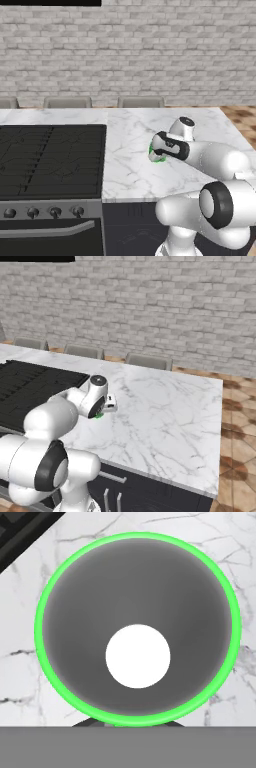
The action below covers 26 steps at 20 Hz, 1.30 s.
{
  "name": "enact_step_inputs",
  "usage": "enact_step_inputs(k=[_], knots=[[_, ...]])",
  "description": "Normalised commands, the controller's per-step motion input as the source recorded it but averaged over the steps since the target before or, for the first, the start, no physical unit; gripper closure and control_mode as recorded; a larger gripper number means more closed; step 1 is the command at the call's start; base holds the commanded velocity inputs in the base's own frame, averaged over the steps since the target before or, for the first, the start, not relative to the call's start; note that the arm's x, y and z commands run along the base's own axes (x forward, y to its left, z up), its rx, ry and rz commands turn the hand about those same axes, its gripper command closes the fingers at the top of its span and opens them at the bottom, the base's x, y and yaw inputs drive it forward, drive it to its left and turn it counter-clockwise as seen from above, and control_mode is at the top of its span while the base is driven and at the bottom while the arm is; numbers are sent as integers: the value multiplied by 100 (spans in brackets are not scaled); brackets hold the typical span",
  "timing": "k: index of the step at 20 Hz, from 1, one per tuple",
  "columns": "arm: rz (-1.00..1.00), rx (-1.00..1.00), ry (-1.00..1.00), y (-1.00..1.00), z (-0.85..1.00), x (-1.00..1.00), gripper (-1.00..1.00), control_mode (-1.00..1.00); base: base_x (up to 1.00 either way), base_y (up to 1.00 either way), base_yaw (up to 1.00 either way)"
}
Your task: Clear the mugs and bowl far away from the sink.
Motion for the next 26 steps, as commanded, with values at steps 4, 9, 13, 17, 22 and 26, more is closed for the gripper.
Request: enact_step_inputs(k=[4,9,13,17,22,26], knots=[[1,0,0,0,-29,11,100,-100,0,0,0],[0,0,0,0,-15,16,100,-100,0,0,0],[0,0,1,0,-18,14,100,-100,0,0,0],[0,0,3,0,-23,11,100,-100,0,0,0],[0,0,3,0,-18,8,100,-100,0,0,0],[0,0,1,2,-18,0,-100,-100,0,0,0]])
